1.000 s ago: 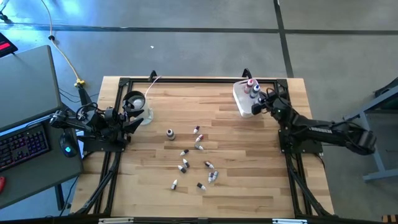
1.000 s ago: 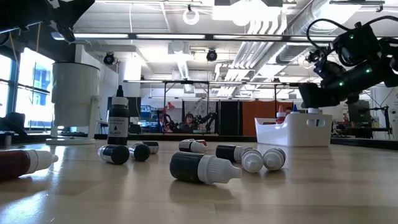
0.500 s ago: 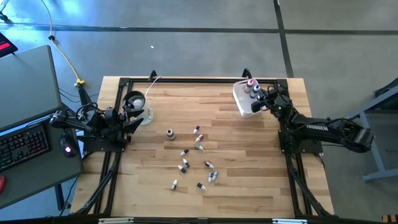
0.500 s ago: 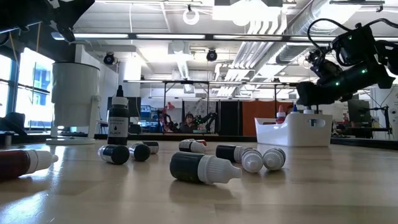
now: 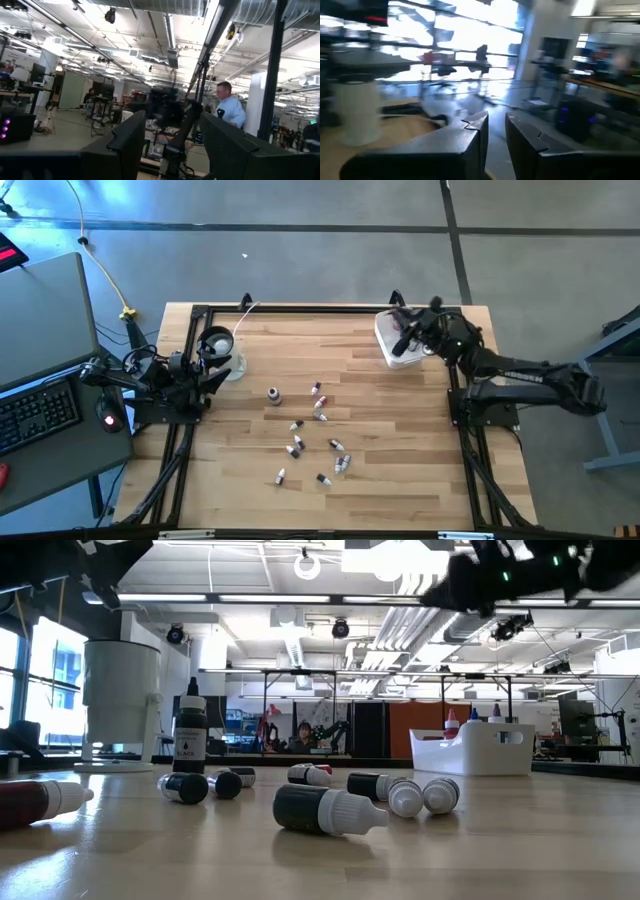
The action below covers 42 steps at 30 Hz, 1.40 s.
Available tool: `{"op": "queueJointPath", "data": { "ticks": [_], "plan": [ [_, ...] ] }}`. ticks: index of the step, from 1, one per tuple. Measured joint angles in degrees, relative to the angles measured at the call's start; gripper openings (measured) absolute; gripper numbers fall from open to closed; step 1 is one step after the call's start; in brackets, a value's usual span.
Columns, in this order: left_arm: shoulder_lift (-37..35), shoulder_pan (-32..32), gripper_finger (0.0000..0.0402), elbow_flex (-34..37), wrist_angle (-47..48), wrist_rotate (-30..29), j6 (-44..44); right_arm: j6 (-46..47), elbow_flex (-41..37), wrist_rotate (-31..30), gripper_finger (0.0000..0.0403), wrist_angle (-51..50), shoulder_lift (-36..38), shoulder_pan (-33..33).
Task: Pick & Place food coloring
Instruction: Put the big black food coloring bottle into the white bin
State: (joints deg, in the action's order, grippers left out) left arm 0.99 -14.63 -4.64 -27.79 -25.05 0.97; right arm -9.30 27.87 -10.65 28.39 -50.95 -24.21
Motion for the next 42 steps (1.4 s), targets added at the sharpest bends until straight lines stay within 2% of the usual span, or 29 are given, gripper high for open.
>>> {"op": "queueJointPath", "data": {
  "ticks": [3, 8, 12, 15, 20, 26, 29, 34, 42],
  "plan": [
    [-0.01, 0.0, 0.0186, 0.0, 0.31, -0.94, 0.1, -1.09, 6.53, 0.64, 0.0059, -6.06, -5.0, 7.32],
    [-0.02, -0.02, 0.0186, 0.0, 3.59, -0.95, 0.24, -8.3, 11.33, 2.17, 0.0059, -7.16, -16.28, 15.52],
    [1.15, -0.02, 0.0186, -0.33, 4.22, 0.06, 1.16, -10.25, 14.44, -2.31, 0.0059, -6.72, -21.52, 18.64],
    [4.05, -0.01, 0.0186, -3.32, 7.13, 0.01, 1.42, -10.25, 16.97, -6.23, 0.0059, -6.52, -21.93, 20.19],
    [14.17, 0.0, 0.0186, -13.8, 20.13, -3.8, 1.57, -7.94, 18.82, -5.42, 0.0059, -7.84, -19.28, 22.36],
    [29.58, 0.0, 0.0186, -24.7, 34.64, -5.5, -1.16, 2.09, 18.78, -5.34, 0.0059, -23.96, -16.84, 24.22],
    [36.94, 0.0, 0.0186, -25.53, 35.16, -8.15, -4.11, 8.26, 18.39, -6.86, 0.0059, -30.15, -17.06, 25.15],
    [46.62, 0.0, 0.0186, -25.53, 35.01, -13.28, -18.43, 10.86, 13.87, -11.24, 0.0059, -27.3, -17.32, 26.47],
    [54.68, -0.02, 0.0186, -25.53, 35.07, -8.66, -29.55, 10.36, 9.67, -11.46, 0.0059, -20.49, -17.34, 28.09]
  ]
}}
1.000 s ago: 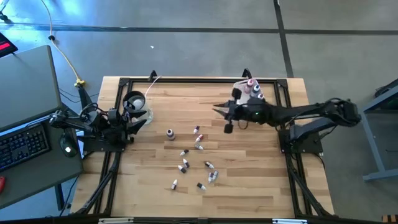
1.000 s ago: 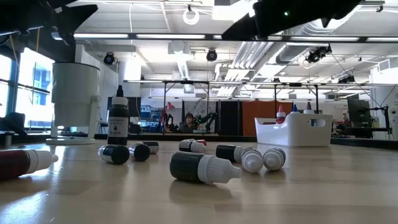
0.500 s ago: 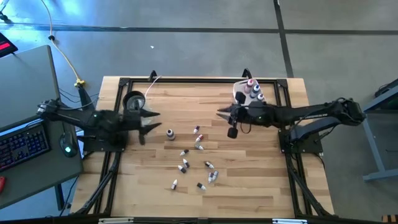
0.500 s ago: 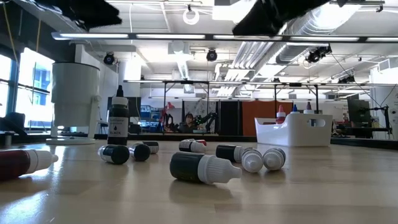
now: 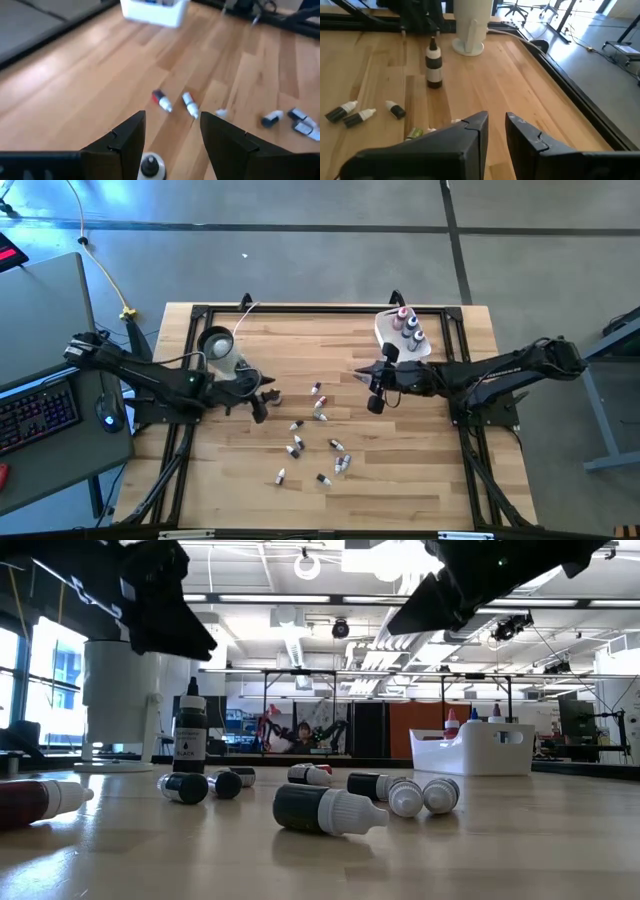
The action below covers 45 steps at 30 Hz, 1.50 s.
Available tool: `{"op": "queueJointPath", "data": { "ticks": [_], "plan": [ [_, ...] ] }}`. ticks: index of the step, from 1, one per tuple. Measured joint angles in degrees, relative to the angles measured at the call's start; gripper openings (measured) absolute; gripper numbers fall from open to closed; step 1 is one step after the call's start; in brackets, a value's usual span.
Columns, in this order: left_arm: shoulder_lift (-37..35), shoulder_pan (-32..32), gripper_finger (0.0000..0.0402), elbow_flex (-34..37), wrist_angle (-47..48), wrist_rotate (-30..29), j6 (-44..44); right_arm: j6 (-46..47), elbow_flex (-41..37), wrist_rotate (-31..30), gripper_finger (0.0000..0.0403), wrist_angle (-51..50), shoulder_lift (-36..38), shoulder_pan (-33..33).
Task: Pick & Place food coloring
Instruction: Put the big black food coloring bottle into the white bin
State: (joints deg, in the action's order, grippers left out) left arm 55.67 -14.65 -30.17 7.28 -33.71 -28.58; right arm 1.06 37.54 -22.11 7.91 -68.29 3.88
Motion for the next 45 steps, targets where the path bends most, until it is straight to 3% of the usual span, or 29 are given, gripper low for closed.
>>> {"op": "queueJointPath", "data": {
  "ticks": [17, 20, 27, 31, 36, 39, 45],
  "plan": [
    [9.26, 0.02, 0.0177, 0.0, 2.29, -2.74, -3.46, 0.39, 0.02, -0.04, 0.0059, 0.19, 0.02, 0.04],
    [9.49, 0.02, 0.0145, 0.0, 2.35, -2.87, -3.44, 0.39, 0.02, -0.04, 0.0059, 0.19, 0.02, 0.04],
    [9.47, 0.02, 0.0028, 0.0, 1.22, -3.45, -3.54, 0.47, 0.02, -0.04, 0.0059, 0.19, 0.02, 0.04],
    [9.49, 0.02, 0.0025, 0.07, -6.12, -4.06, -1.73, 5.19, 0.02, 0.36, 0.0059, 0.03, 0.53, 0.06],
    [9.49, 0.49, 0.0027, 0.07, -19.98, -3.65, 7.22, 9.77, 0.07, 3.2, 0.0059, -3.85, 6.29, 3.13],
    [9.47, 3.47, 0.0027, -1.11, -24.7, 0.09, 12.15, 11.52, 0.09, 2.21, 0.0059, -10.51, 11.43, 7.57],
    [13.97, 14.73, 0.0027, -10.37, -23.71, 15.16, 12.34, 24.03, 0.13, -3.51, 0.0059, -30.38, 17.17, 17.09]
  ]
}}
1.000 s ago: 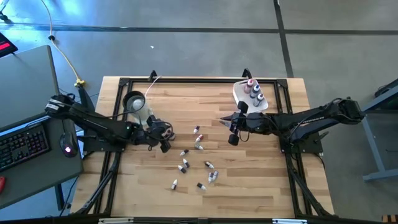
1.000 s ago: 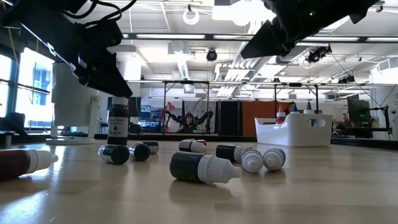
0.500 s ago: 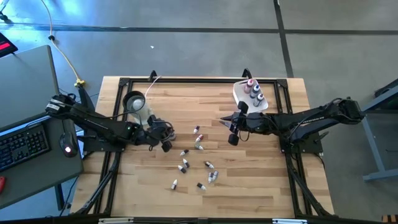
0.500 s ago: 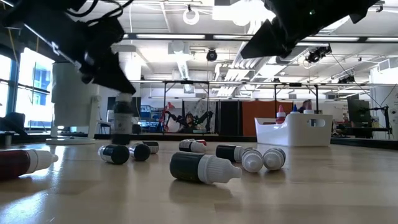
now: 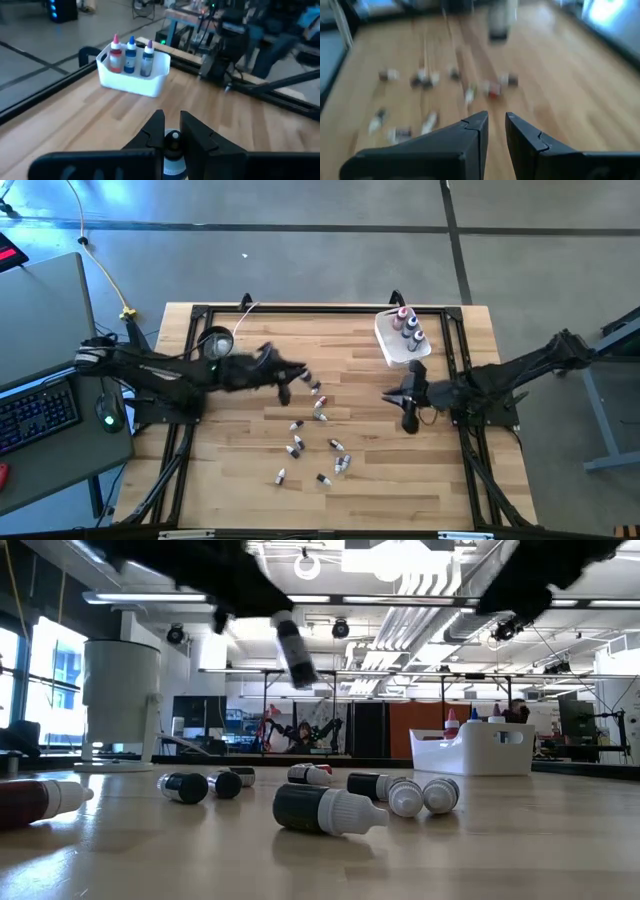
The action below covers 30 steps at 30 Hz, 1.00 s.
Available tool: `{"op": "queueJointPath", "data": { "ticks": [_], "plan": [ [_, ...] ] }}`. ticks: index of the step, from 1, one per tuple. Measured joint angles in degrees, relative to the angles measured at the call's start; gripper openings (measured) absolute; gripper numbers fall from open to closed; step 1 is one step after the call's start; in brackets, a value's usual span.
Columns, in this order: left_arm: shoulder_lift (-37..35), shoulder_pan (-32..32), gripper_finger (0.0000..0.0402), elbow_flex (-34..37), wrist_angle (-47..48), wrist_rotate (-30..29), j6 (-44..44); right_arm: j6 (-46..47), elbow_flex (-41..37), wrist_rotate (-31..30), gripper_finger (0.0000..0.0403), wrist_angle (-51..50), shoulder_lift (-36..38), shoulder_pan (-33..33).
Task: Pick & Place food coloring
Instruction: Put the big black food coloring bottle into the white bin
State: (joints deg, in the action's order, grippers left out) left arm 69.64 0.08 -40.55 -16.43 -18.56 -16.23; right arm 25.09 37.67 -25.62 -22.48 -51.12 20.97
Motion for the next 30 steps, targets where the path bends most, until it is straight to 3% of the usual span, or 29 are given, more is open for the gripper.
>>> {"op": "queueJointPath", "data": {
  "ticks": [8, 12, 20, 25, 30],
  "plan": [
    [20.54, 9.9, 0.0027, -21.24, 0.83, 17.24, 7.97, 18.58, -0.19, -3.8, 0.0059, -16.13, -1.19, 9.25],
    [31.92, 12.35, 0.0027, -36.55, 4.21, 24.53, 8.57, 29.07, -4.58, -0.1, 0.0059, -15.84, -1.59, 13.01],
    [51.0, 13.11, 0.0026, -63.08, 11.31, 23.11, 14.57, 52.69, -17.0, 3.95, 0.0059, -15.03, -1.33, 20.7],
    [60.62, 13.46, 0.0026, -76.34, 11.72, 22.95, 14.52, 56.13, -20.26, 5.2, 0.0059, -14.16, -1.26, 22.24],
    [67.29, 13.62, 0.0026, -83.79, 14.33, 22.54, 14.24, 56.43, -21.56, 6.24, 0.0059, -11.2, -1.26, 23.73]
  ]
}}
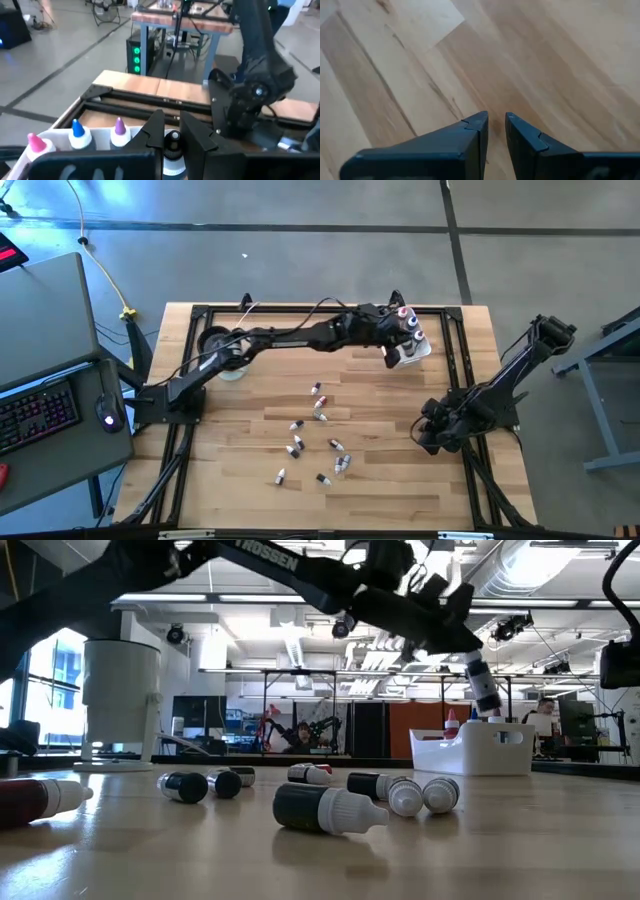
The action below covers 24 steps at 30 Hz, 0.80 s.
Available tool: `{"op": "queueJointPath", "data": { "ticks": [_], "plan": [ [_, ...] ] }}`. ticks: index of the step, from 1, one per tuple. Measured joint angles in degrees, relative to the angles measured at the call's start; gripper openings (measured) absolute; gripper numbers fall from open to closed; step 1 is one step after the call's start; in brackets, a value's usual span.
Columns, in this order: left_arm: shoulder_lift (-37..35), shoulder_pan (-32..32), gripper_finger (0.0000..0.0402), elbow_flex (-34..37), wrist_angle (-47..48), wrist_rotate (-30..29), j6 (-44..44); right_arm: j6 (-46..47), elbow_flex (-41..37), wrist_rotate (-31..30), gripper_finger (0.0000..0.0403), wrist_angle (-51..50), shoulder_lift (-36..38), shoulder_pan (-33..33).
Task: Pick & Place food coloring
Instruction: Put the big black food coloring bottle into the white bin
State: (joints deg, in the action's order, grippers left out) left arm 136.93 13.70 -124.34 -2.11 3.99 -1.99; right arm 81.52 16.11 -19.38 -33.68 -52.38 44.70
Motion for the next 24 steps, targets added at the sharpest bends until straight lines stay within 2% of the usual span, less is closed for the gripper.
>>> {"op": "queueJointPath", "data": {
  "ticks": [11, 15, 19, 24],
  "plan": [
    [2.43, 0.98, 0.0026, -0.57, 7.45, -0.19, -2.43, 2.05, -0.16, 0.81, 0.0059, 1.21, 0.0, 3.01],
    [2.42, 0.91, 0.0043, -0.58, 8.85, -3.73, -1.03, 2.05, -0.16, 1.5, 0.0059, 1.22, 0.0, 2.98],
    [2.36, 2.04, 0.0035, -0.58, 8.61, -10.73, 2.02, 2.08, -0.16, 2.08, 0.0059, 1.6, 0.0, 2.98],
    [2.36, 6.71, 0.0026, -0.58, 8.67, -6.6, -0.14, 2.08, -0.16, 2.99, 0.0059, 1.82, 0.0, 2.98]
  ]
}}
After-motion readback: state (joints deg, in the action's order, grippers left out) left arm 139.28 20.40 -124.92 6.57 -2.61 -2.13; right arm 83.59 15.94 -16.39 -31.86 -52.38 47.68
